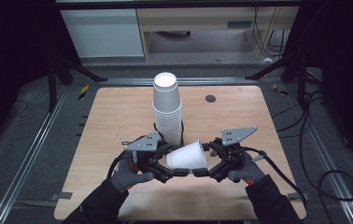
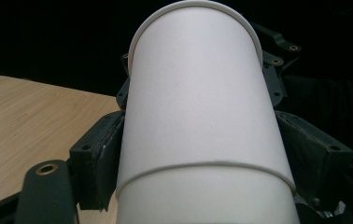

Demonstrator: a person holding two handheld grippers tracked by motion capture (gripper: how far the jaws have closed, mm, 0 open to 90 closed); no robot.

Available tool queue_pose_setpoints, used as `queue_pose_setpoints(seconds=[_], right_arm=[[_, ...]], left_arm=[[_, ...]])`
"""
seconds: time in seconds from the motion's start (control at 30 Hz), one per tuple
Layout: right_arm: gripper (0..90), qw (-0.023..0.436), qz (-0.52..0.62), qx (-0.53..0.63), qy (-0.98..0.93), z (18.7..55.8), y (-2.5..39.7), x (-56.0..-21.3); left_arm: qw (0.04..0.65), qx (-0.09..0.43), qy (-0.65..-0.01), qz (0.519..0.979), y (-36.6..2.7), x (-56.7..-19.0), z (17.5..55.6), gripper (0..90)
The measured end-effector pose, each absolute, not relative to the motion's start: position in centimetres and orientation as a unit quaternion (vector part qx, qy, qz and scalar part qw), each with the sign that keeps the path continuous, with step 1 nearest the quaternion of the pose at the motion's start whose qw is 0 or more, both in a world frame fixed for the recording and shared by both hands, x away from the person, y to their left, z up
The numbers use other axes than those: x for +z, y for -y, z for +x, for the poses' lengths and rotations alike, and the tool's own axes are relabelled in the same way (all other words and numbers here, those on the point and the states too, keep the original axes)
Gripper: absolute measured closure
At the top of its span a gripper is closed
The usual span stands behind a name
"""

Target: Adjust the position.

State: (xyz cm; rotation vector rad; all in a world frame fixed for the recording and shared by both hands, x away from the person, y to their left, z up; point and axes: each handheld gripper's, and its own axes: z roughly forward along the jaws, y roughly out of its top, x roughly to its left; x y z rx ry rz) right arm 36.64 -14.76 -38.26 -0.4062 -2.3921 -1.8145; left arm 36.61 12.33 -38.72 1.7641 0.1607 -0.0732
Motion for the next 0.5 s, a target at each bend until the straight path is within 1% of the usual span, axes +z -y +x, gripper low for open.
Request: queue_pose_setpoints(seconds=[0.2,0.5], right_arm=[[10.4,0.049,-0.139,-0.591,0.793,36.7,15.0,-38.2],[10.1,0.023,-0.15,-0.591,0.792,36.7,16.2,-37.6]], left_arm=[[0.628,-0.028,-0.076,0.774,-12.6,-38.8,36.7,21.0],[0.614,-0.013,-0.096,0.783,-14.0,-39.3,37.0,19.7]])
